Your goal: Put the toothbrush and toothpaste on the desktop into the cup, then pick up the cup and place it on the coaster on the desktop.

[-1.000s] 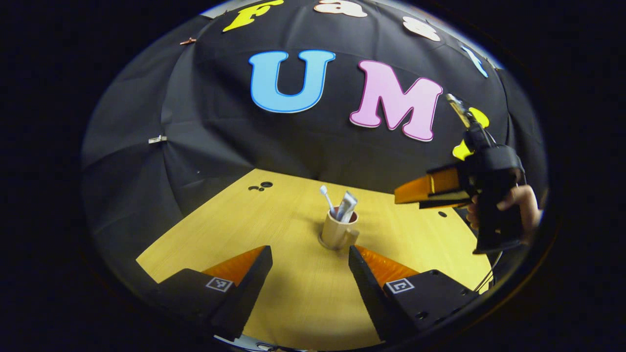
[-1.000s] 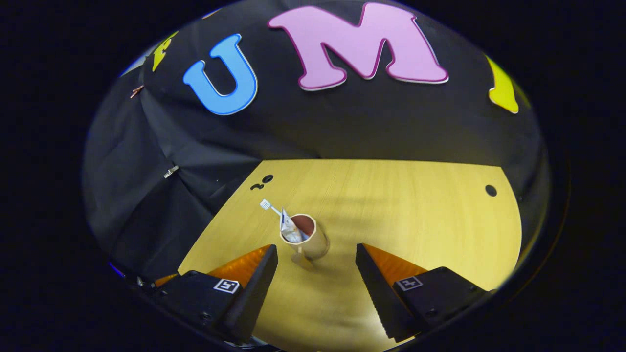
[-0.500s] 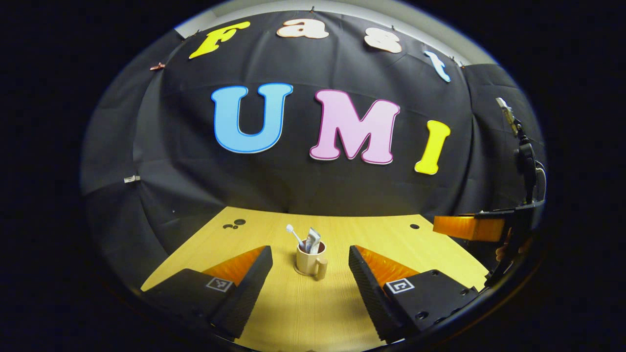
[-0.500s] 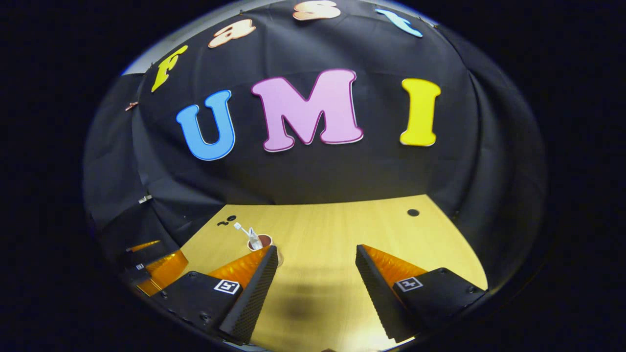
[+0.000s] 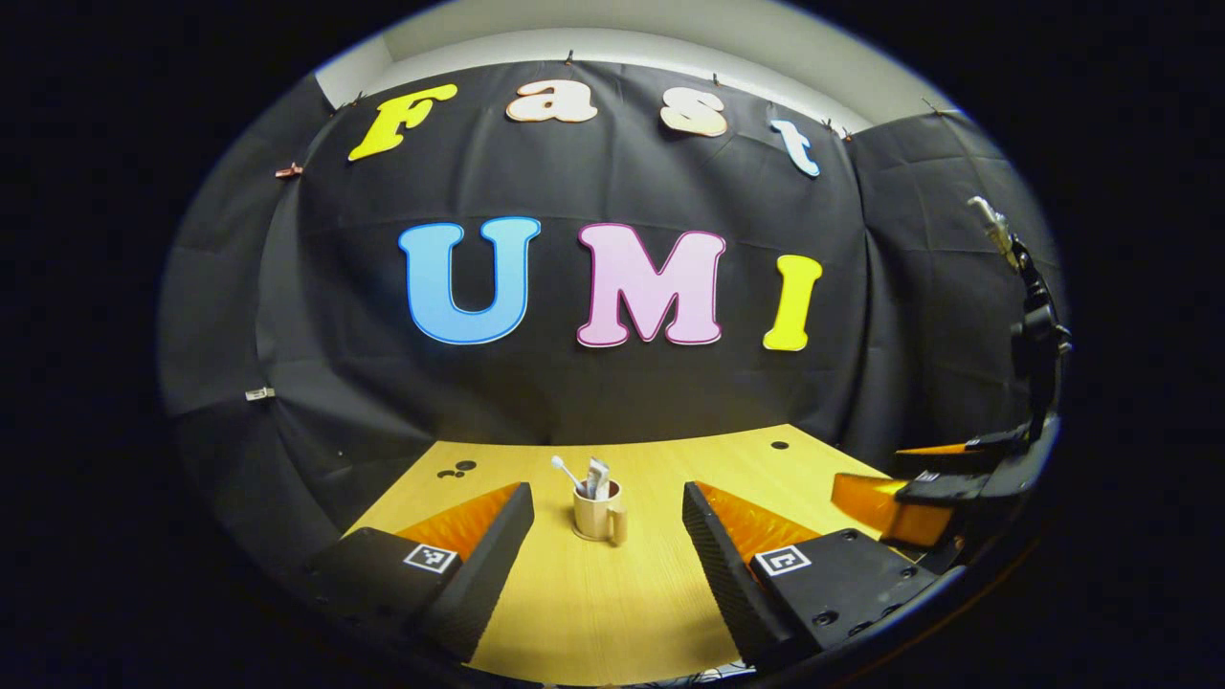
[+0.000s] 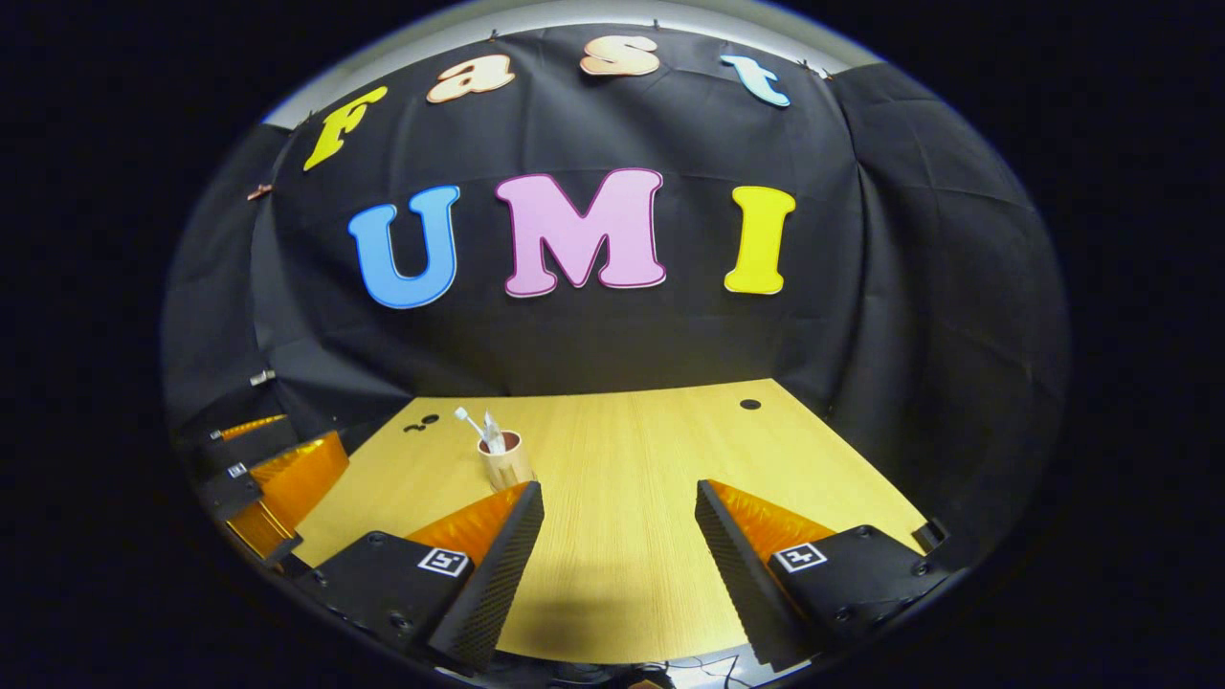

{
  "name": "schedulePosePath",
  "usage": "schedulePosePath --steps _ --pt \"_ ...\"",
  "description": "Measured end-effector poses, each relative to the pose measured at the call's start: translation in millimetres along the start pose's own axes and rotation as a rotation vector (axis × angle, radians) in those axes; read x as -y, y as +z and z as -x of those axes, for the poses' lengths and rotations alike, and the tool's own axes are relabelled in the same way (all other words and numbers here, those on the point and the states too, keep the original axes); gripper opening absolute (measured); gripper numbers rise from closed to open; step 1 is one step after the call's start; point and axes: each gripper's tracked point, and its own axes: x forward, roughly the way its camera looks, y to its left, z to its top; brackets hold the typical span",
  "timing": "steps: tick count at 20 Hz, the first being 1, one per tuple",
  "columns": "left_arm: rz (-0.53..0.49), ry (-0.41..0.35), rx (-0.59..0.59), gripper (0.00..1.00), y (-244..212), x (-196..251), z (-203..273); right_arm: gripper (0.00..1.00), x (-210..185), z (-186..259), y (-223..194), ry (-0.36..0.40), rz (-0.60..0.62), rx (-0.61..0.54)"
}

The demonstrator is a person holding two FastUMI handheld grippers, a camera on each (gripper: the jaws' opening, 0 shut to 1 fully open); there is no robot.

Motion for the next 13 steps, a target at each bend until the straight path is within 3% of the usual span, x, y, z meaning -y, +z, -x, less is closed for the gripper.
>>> schedulePosePath --steps 5,9,13 --pt "0.037 -0.028 -0.05 0.97 -18.0 -6.7 24.4 0.98 -6.1 20.7 -10.9 -0.006 -0.032 -0.007" --pt "0.031 0.027 -0.093 0.97 -30.2 -30.9 30.4 0.98 -2.1 32.0 -29.1 -0.038 -0.035 -0.044" --pt "0.099 0.019 -0.134 0.97 -43.8 -38.4 42.2 0.98 -12.7 38.6 -41.5 -0.02 -0.029 -0.09"
